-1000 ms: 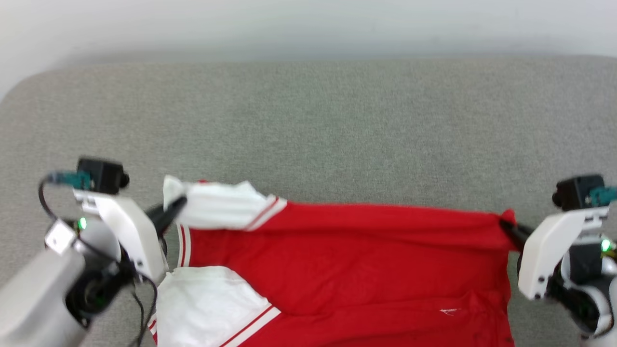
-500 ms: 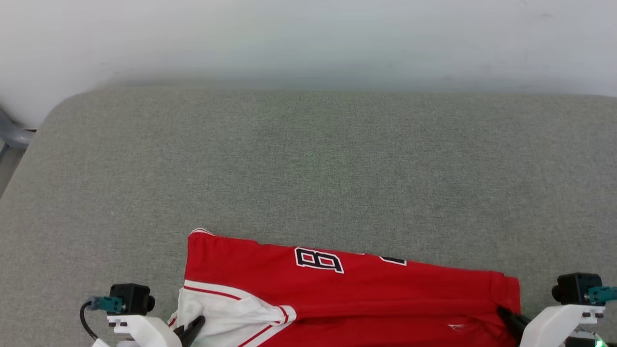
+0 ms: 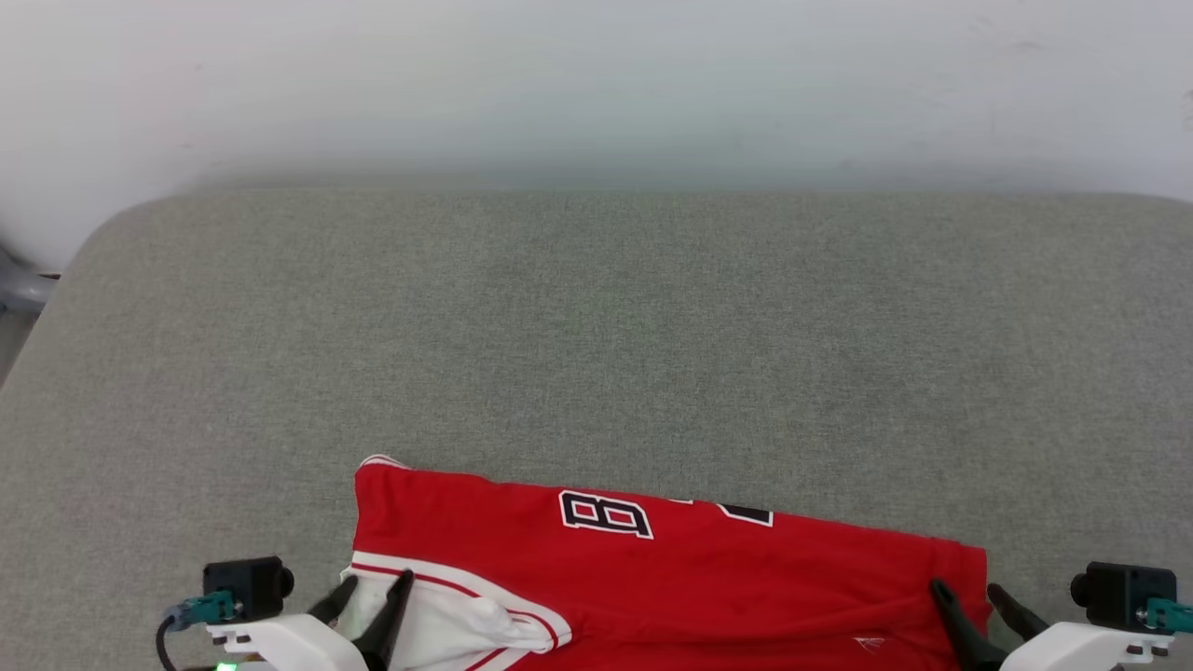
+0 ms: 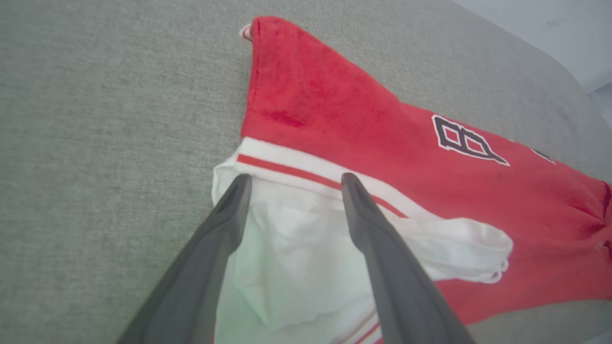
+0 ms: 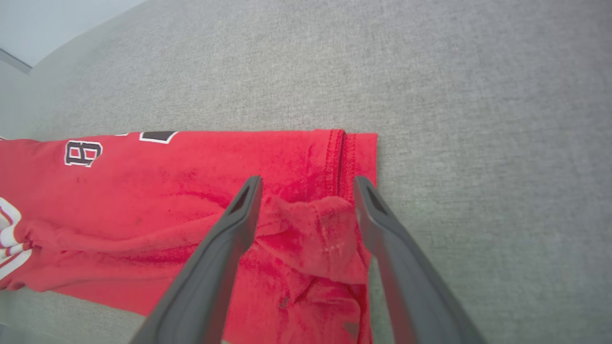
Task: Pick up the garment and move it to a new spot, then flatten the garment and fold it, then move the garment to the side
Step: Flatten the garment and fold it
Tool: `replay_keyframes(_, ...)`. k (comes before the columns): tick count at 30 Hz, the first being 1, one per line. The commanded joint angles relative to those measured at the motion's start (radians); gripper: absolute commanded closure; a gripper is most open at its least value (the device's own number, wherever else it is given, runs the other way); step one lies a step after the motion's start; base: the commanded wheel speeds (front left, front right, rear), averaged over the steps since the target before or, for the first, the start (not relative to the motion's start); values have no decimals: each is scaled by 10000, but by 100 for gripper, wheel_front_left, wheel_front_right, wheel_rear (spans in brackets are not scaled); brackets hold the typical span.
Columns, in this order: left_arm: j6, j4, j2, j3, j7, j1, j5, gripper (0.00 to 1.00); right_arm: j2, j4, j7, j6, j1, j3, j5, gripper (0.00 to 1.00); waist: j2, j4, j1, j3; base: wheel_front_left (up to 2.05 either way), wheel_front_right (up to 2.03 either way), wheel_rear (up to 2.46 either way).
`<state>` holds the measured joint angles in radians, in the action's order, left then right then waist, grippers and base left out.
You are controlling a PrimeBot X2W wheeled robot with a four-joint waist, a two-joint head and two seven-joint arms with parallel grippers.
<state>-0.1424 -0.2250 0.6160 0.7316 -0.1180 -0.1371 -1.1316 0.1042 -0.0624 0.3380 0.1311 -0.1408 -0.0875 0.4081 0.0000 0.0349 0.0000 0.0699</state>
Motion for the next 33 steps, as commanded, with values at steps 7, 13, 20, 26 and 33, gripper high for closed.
replay_keyframes(7, -340, 398, -83, -551, -1346, -287, 1252, 0, 108, 828, 505, -8, -45, -346, -101, 0, 0, -102, 0, -234, 0, 0, 0)
replay_keyframes(13, -558, 1110, -596, -1573, -1483, -402, 2841, 0, 286, 1137, 2207, -8, -28, -1007, -316, 0, 0, 116, 0, -290, 0, 0, 0)
replay_keyframes(20, -339, 1954, -1471, -3159, -1479, 95, 4745, 0, 430, 1390, 3503, -8, 166, -1403, -382, 0, 0, 510, 0, -108, 0, 0, 0)
replay_keyframes(26, 38, 2412, -2038, -3783, -1479, 507, 5848, 0, 252, 1359, 3940, -8, 218, -1478, -445, 0, 0, 911, 0, 178, 0, 0, 0)
replay_keyframes(33, 452, 2703, -2511, -4115, -1480, 844, 6514, 0, -87, 757, 4242, -8, 142, -1427, -390, 0, 0, 1175, 0, 548, 0, 0, 0)
